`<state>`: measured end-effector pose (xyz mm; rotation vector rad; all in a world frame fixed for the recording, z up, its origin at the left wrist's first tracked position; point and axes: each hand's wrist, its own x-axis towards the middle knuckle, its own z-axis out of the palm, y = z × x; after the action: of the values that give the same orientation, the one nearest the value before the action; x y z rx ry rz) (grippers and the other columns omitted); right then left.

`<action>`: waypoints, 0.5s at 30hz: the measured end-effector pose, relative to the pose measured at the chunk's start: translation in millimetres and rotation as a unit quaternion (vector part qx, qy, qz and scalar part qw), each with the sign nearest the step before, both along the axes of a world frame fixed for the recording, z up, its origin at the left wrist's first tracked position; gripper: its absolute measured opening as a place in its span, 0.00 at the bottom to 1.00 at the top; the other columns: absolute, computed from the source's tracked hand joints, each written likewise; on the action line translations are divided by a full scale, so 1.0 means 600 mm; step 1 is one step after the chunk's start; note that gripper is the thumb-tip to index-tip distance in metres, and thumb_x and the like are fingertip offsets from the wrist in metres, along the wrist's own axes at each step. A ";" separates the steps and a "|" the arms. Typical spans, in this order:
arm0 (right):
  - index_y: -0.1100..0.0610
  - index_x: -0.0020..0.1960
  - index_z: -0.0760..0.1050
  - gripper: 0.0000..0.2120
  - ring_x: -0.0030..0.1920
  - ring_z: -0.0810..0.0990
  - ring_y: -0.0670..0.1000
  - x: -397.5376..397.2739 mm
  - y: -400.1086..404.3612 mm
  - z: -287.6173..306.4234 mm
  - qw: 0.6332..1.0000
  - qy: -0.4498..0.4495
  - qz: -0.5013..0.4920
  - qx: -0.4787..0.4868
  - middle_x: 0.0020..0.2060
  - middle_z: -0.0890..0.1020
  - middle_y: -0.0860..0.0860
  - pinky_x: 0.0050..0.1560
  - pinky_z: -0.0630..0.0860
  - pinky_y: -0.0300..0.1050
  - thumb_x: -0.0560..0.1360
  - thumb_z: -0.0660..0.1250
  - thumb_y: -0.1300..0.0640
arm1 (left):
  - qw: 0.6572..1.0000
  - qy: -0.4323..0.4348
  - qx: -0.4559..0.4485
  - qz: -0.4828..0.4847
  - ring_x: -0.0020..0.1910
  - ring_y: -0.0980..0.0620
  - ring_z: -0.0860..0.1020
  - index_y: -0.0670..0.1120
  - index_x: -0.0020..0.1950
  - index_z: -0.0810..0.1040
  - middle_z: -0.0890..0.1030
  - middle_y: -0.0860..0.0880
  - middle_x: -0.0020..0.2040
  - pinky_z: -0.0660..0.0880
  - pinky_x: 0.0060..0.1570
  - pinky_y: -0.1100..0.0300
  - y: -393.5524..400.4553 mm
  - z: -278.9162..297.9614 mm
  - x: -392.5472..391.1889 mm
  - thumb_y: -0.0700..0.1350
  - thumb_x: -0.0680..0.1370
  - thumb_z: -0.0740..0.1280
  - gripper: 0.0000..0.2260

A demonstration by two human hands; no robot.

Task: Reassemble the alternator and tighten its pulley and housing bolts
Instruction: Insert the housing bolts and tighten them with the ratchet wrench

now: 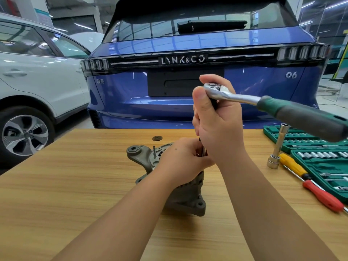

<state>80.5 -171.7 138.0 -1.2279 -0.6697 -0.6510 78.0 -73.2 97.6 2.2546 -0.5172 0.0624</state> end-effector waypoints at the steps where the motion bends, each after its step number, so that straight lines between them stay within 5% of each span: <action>1: 0.51 0.58 0.72 0.09 0.30 0.67 0.49 0.002 0.001 -0.001 1.000 0.000 -0.014 0.002 0.34 0.72 0.47 0.31 0.67 0.44 0.80 0.66 0.52 | 1.000 0.005 -0.013 0.000 0.23 0.64 0.72 0.56 0.36 0.76 0.76 0.62 0.25 0.67 0.32 0.63 0.001 0.002 -0.001 0.48 0.79 0.71 0.12; 8: 0.54 0.55 0.72 0.10 0.30 0.66 0.48 0.004 0.008 0.004 0.999 0.037 -0.020 -0.006 0.34 0.71 0.47 0.30 0.65 0.43 0.79 0.66 0.49 | 0.998 0.015 -0.054 0.015 0.32 0.58 0.79 0.51 0.46 0.82 0.84 0.52 0.38 0.77 0.38 0.58 0.005 0.005 -0.007 0.45 0.78 0.71 0.02; 13: 0.54 0.52 0.72 0.05 0.34 0.68 0.47 0.006 0.012 0.009 0.997 0.058 -0.033 -0.046 0.38 0.71 0.49 0.37 0.66 0.43 0.81 0.65 0.53 | 0.995 0.005 -0.093 0.037 0.33 0.61 0.78 0.60 0.46 0.79 0.83 0.61 0.39 0.74 0.33 0.62 0.009 0.012 -0.011 0.43 0.78 0.71 0.10; 15: 0.54 0.51 0.73 0.03 0.37 0.69 0.47 0.005 0.012 0.011 0.996 0.062 -0.042 -0.051 0.41 0.71 0.50 0.41 0.66 0.45 0.82 0.64 0.55 | 0.996 0.015 -0.069 0.046 0.34 0.59 0.79 0.61 0.46 0.78 0.84 0.58 0.41 0.77 0.34 0.60 0.011 0.026 -0.009 0.43 0.80 0.70 0.11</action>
<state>83.8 -164.8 144.6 -1.3848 -0.5560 -0.6102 72.5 -66.5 113.5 2.1393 -0.3812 0.1068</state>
